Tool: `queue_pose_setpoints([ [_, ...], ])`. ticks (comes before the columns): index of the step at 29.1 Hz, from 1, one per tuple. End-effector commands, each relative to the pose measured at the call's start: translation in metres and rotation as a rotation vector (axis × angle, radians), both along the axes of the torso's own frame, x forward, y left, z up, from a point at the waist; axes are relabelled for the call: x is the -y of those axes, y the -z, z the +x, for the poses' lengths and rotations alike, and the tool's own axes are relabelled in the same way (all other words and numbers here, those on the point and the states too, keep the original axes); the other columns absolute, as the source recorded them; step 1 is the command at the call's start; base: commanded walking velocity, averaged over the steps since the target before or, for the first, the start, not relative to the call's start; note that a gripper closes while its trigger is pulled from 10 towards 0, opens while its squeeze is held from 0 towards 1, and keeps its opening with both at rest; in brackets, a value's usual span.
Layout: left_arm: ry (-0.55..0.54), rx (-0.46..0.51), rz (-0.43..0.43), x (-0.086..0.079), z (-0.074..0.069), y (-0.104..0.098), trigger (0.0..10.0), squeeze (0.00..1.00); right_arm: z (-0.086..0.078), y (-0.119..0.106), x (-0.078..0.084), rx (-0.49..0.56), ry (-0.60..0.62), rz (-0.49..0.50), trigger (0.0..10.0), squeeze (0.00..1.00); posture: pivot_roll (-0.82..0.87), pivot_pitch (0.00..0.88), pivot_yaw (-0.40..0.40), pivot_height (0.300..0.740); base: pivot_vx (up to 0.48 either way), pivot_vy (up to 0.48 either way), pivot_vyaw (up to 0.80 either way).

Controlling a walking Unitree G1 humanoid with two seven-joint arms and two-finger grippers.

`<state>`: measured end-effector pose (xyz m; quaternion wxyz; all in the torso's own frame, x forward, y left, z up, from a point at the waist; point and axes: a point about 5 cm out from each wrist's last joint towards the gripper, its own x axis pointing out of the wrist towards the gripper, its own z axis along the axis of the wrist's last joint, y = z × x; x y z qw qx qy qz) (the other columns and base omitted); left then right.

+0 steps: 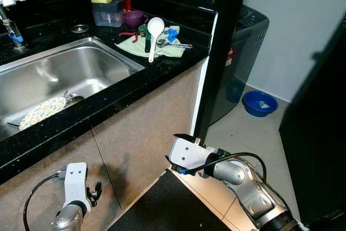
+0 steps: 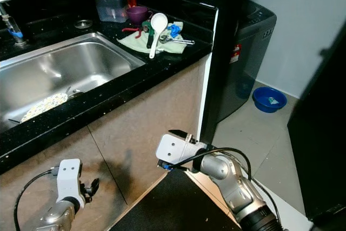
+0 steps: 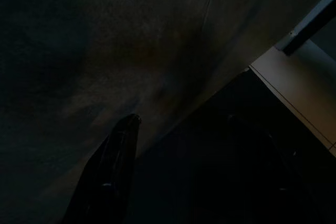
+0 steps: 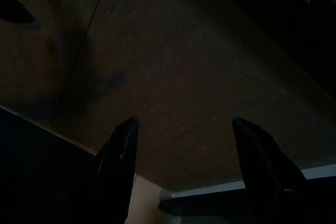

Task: Kitchen organization

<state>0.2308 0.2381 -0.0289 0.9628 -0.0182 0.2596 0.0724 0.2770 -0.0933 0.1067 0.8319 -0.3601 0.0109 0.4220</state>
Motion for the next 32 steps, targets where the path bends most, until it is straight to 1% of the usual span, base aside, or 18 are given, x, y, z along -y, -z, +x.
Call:
queue_pose_setpoints([
  [1,-0.004,-0.009,-0.005,-0.002,0.0,0.0,10.0,0.0,0.002,-0.001,-0.001,0.012,-0.002,-0.014,10.0,0.0,-0.02,0.0,0.004,0.74,0.0,0.0,0.0],
  [4,-0.003,-0.009,-0.003,-0.003,0.0,0.0,10.0,0.0,0.002,-0.002,-0.002,0.026,-0.005,-0.019,10.0,0.0,-0.02,0.0,0.006,0.74,0.0,0.0,0.0],
  [5,-0.003,-0.01,-0.002,-0.003,0.0,0.0,10.0,0.0,0.002,-0.004,-0.002,0.054,0.017,0.031,10.0,0.0,-0.01,0.0,0.004,0.74,0.0,0.0,0.0],
  [8,-0.002,-0.011,-0.001,-0.004,0.0,0.0,10.0,0.0,0.001,-0.005,-0.003,0.059,0.015,0.031,10.0,0.0,-0.01,0.0,0.006,0.74,0.0,0.0,0.0],
  [12,0.0,-0.016,0.0,-0.004,-0.001,0.001,10.0,0.0,0.0,-0.004,-0.004,-0.001,-0.003,0.076,10.0,0.0,0.0,0.0,0.002,0.74,0.0,0.0,0.0],
  [13,-0.001,-0.018,0.0,-0.005,-0.001,0.001,10.0,0.0,0.001,-0.006,-0.004,-0.031,0.011,0.119,10.0,0.0,0.0,0.0,0.003,0.74,0.0,0.0,0.0],
  [15,0.0,-0.021,0.001,-0.005,-0.002,0.002,10.0,0.0,0.01,-0.013,0.001,-0.105,0.1,0.264,10.0,0.0,0.0,0.0,0.004,0.74,0.0,0.0,0.0],
  [16,0.0,-0.021,0.001,-0.005,-0.002,0.002,10.0,0.0,0.01,-0.013,0.001,-0.105,0.1,0.264,10.0,0.0,0.0,0.0,0.004,0.74,0.0,0.0,0.0],
  [17,-0.001,-0.023,-0.002,-0.005,-0.002,0.002,10.0,0.0,0.017,-0.02,0.007,-0.128,0.166,0.361,10.0,0.0,0.0,0.0,0.004,0.74,0.0,0.0,0.0],
  [18,-0.001,-0.023,-0.002,-0.005,-0.002,0.002,10.0,0.0,0.017,-0.02,0.007,-0.128,0.166,0.361,10.0,0.0,0.0,0.0,0.004,0.74,0.0,0.0,0.0],
  [19,0.001,-0.026,-0.005,-0.005,-0.002,0.003,10.0,0.0,0.023,-0.026,0.013,-0.133,0.219,0.431,10.0,0.0,-0.01,0.0,0.006,0.74,0.0,0.0,0.0],
  [21,0.003,-0.031,-0.01,-0.006,-0.003,0.003,10.0,0.0,0.035,-0.036,0.03,-0.11,0.308,0.505,10.0,0.0,0.0,0.0,0.007,0.74,0.0,0.0,0.0],
  [23,0.004,-0.032,-0.011,-0.006,-0.003,0.004,10.0,0.0,0.037,-0.038,0.035,-0.1,0.332,0.522,10.0,0.0,0.0,0.0,0.009,0.74,0.0,0.0,0.0],
  [26,0.001,-0.033,-0.017,-0.006,-0.003,0.004,10.0,0.0,0.047,-0.036,0.058,-0.151,0.472,0.619,10.0,0.0,0.01,0.0,0.004,0.74,0.0,0.0,0.0],
  [27,0.004,-0.032,-0.018,-0.005,-0.003,0.004,10.0,0.0,0.049,-0.034,0.066,-0.153,0.523,0.632,10.0,0.0,0.01,0.0,0.002,0.74,0.0,0.0,0.0],
  [30,0.006,-0.03,-0.018,-0.005,-0.003,0.004,10.0,0.0,0.05,-0.032,0.071,-0.162,0.549,0.648,10.0,0.0,0.01,0.0,0.0,0.74,0.0,0.0,0.0],
  [31,0.011,-0.024,-0.02,-0.005,-0.003,0.004,10.0,0.0,0.05,-0.022,0.084,-0.184,0.629,0.627,10.0,0.0,0.01,0.0,-0.003,0.74,0.0,0.0,0.0],
  [32,0.011,-0.024,-0.02,-0.005,-0.003,0.004,10.0,0.0,0.05,-0.022,0.084,-0.184,0.629,0.627,10.0,0.0,0.01,0.0,-0.003,0.74,0.0,0.0,0.0],
])
